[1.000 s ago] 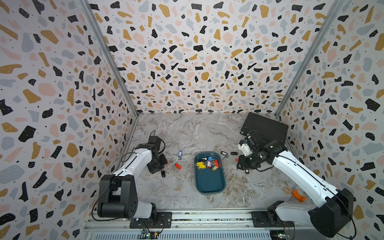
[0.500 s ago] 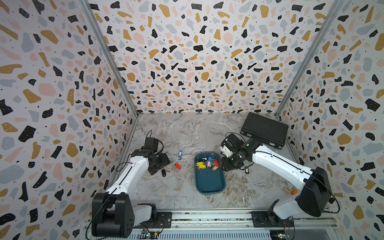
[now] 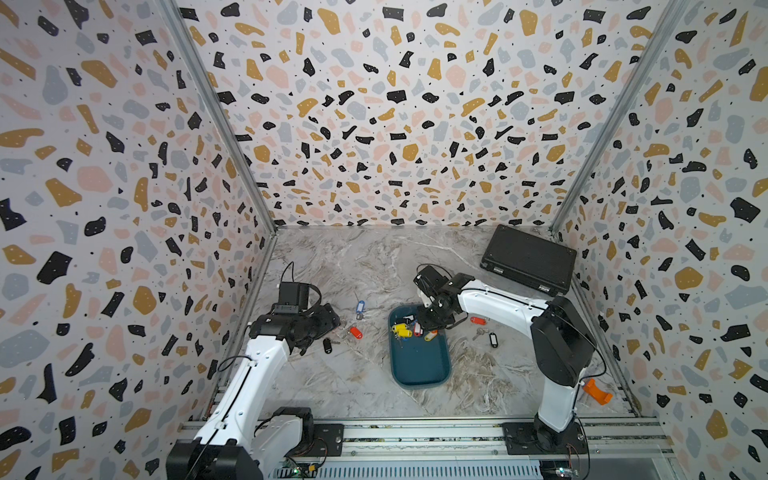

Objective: Take the keys out of the storage box
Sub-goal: Pick up the key from the storage box.

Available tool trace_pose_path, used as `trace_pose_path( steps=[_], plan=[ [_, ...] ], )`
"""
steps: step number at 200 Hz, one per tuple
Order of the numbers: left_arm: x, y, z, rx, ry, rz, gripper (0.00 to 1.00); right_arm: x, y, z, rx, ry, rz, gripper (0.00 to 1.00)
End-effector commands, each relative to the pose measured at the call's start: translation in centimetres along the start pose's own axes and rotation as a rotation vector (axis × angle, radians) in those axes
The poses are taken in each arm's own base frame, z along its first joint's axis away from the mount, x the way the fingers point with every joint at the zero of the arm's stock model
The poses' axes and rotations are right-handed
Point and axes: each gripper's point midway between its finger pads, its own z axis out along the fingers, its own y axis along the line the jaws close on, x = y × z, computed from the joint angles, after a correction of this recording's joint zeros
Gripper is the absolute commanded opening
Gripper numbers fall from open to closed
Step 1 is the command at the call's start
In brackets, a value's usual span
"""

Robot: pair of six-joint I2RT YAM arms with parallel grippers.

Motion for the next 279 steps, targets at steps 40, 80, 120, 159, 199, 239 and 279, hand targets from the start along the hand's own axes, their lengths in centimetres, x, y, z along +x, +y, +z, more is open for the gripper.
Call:
trace_pose_path(
  steps=[40, 80, 120, 159, 199, 239, 279],
  plan=[
    [0.0, -0.4, -0.1, 0.035, -0.012, 0.004, 0.79, -3.3, -0.3, 0.8, 0.054, -0.158, 0.015, 0.15],
    [0.1, -0.3, 0.0, 0.037, -0.009, -0.003, 0.79, -2.7, -1.5, 2.0, 0.097, -0.161, 0.0, 0.14],
    [0.3, -0.4, 0.2, 0.044, 0.002, -0.005, 0.79, 1.0, -1.9, 3.7, 0.103, -0.072, -0.029, 0.13],
    [0.3, -0.5, 0.2, 0.052, 0.002, -0.002, 0.79, 4.9, -2.2, 1.8, 0.126, -0.024, -0.029, 0.13],
    [0.4, -0.8, 0.2, 0.064, 0.008, 0.0, 0.79, 7.3, -2.1, -1.4, 0.128, -0.018, -0.033, 0.16],
    [0.4, -0.8, 0.3, 0.069, 0.013, -0.001, 0.78, 6.1, -1.4, -4.9, 0.13, -0.063, -0.064, 0.25],
    [0.4, -0.9, 0.3, 0.074, 0.012, 0.002, 0.78, 5.0, -0.5, -4.0, 0.158, -0.005, -0.108, 0.38]
  ],
)
